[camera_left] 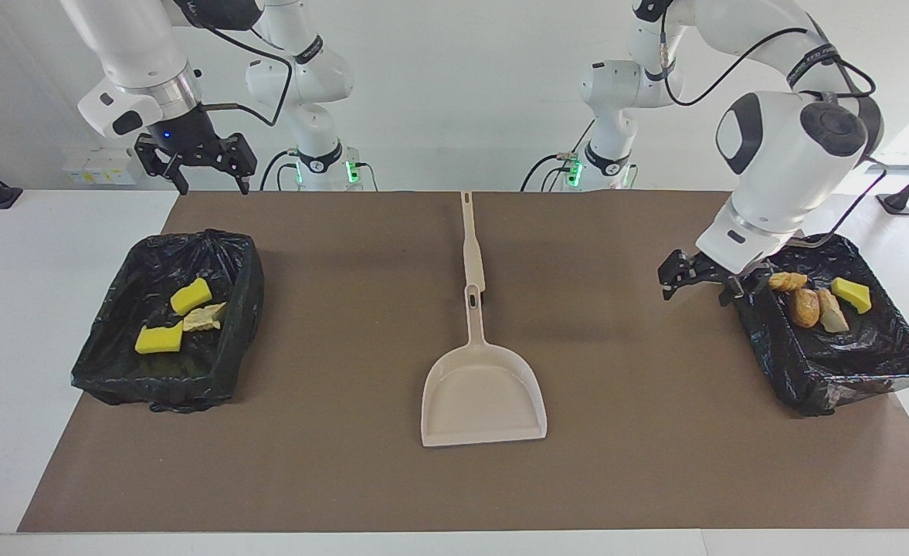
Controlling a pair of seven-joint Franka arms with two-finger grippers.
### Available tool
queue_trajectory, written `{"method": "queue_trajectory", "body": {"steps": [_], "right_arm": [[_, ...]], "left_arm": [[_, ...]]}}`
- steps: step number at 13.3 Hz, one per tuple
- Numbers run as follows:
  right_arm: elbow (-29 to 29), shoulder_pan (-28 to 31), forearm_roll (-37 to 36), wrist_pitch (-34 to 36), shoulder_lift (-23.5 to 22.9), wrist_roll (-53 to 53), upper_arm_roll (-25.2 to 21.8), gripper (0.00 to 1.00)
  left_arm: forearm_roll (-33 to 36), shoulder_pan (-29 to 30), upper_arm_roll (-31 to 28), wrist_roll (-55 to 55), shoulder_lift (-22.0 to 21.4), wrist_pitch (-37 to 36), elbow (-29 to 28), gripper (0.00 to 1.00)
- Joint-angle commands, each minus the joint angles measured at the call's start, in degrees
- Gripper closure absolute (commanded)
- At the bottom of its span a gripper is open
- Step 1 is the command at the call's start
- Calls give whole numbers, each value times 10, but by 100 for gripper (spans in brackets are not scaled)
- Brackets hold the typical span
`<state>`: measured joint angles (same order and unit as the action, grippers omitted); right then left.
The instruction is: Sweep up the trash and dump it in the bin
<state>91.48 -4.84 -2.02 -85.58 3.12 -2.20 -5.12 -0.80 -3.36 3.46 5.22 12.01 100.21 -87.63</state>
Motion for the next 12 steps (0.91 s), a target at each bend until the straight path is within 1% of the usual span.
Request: {"method": "queue_trajectory", "body": {"steps": [1,2,3,5,8,12], "right_arm": [[27,7,13,-14,19,-20,1,0],[27,8,13,-15,19,-21,1,0],[27,7,13,-19,19,-22,1,0],[26,7,12,-21,19,-25,1,0],[22,7,12,-20,17,-20,1,0],[22,8,11,-19,17,-19,1,0]], "left_arm": [[7,26,4,42,-67,-24,-49,0],[7,29,4,44,-94,-15,-80,0],[7,32,4,46,-118,-14,-96,0],[6,43,3,57,-144,-30,-97,0],[2,44,3,32,-156,-64,-78,0],[-1,42,4,14,-160,-68,-78,0]]}}
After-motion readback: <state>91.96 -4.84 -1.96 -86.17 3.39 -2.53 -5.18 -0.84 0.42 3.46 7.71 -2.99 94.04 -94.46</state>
